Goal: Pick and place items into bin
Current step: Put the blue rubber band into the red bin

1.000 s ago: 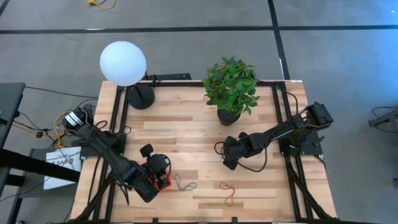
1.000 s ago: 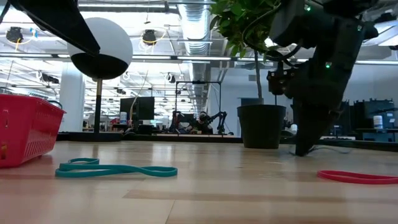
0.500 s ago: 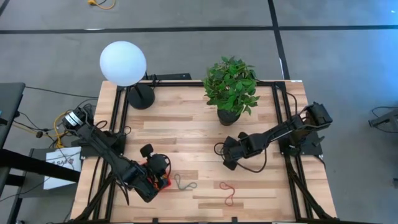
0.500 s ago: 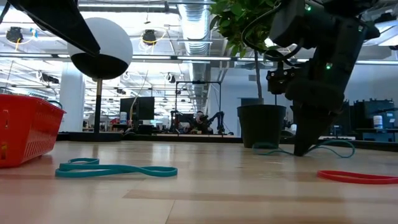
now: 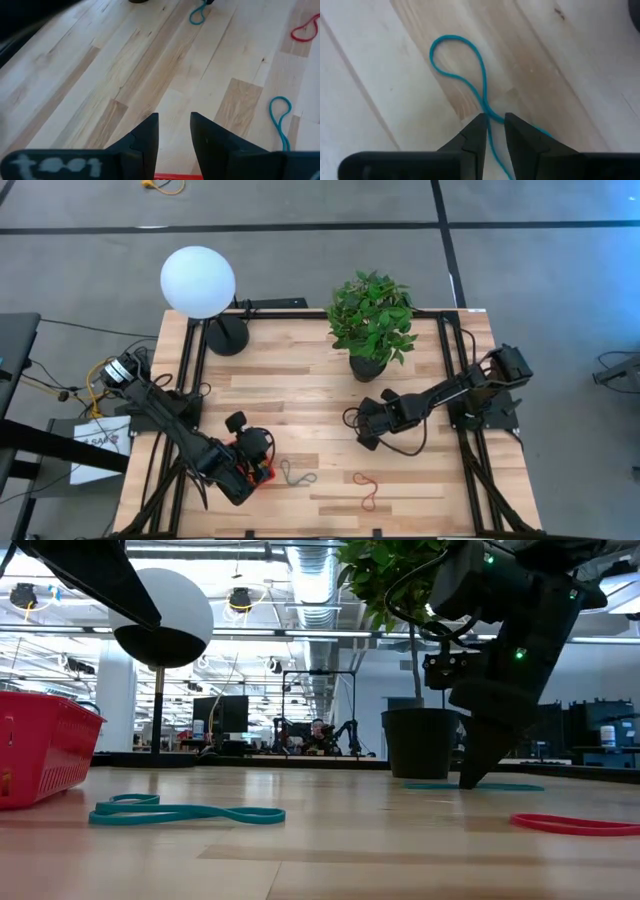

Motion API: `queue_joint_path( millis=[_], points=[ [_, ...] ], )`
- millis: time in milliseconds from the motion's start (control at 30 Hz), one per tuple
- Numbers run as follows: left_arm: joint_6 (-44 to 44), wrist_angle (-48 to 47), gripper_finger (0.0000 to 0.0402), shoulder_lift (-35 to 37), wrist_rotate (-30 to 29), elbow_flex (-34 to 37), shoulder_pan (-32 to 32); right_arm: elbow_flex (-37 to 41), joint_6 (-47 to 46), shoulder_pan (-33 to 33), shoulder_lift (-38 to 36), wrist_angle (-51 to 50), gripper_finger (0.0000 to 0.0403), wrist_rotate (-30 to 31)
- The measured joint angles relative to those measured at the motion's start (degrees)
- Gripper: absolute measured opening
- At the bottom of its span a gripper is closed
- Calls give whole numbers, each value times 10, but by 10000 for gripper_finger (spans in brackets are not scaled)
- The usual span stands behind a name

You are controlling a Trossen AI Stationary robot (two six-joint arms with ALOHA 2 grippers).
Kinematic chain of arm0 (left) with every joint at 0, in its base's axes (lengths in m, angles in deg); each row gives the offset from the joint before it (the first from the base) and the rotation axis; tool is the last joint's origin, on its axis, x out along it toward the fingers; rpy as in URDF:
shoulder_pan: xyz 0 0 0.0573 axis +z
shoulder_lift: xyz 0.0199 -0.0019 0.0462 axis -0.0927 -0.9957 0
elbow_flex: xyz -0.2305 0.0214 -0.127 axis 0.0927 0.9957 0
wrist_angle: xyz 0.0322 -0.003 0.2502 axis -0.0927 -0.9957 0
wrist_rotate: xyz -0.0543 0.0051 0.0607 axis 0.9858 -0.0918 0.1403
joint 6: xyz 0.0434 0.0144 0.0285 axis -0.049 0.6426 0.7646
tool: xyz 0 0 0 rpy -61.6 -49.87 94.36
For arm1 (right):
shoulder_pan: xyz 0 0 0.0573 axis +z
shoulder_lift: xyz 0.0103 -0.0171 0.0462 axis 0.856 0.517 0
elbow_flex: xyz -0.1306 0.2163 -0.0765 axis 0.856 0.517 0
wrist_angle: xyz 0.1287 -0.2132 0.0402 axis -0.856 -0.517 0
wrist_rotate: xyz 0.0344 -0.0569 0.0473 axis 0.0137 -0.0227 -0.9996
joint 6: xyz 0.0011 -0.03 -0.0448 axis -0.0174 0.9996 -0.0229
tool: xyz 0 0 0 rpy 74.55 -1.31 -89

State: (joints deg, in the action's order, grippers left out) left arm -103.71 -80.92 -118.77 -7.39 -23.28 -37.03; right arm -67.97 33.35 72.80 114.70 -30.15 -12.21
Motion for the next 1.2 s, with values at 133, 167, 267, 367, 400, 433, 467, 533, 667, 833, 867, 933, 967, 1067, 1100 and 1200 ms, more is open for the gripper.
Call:
queue_joint_path(
  millis=[133,167,267,367,400,433,467,533,667,833,867,933,967,1067,1100,1200],
  points=[
    [0,0,103,0,0,0,0,0,0,-1,0,7,48,1],
    [0,0,103,0,0,0,0,0,0,-1,0,9,38,-2],
    [0,0,103,0,0,0,0,1,4,2,0,20,7,-17],
    [0,0,103,0,0,0,0,1,4,10,-2,55,6,-28],
    [0,0,103,0,0,0,0,-6,4,14,-1,75,3,-48],
    [0,0,103,0,0,0,0,-10,6,21,-1,84,2,-52],
    [0,-1,103,0,0,0,0,-16,14,26,-4,94,2,-58],
    [8,-2,103,0,0,0,0,-39,43,36,-4,158,3,-70],
    [21,-4,103,0,-32,0,0,-79,114,46,1,303,1,-81],
    [-7,-66,103,0,-110,0,0,-118,164,57,52,501,1,-95],
    [-29,-92,103,1,-118,0,3,-127,168,59,67,515,1,-100],
    [-86,-155,103,5,-123,0,9,-163,169,60,114,532,0,-131],
    [-120,-190,103,8,-124,0,12,-184,170,60,137,534,0,-146],
    [-219,-293,103,14,-124,0,20,-264,171,57,202,531,0,-183],
    [-247,-325,103,16,-121,0,20,-292,176,54,223,533,0,-196],
    [-312,-383,103,16,-115,0,22,-379,196,47,276,506,0,-247]
  ],
)
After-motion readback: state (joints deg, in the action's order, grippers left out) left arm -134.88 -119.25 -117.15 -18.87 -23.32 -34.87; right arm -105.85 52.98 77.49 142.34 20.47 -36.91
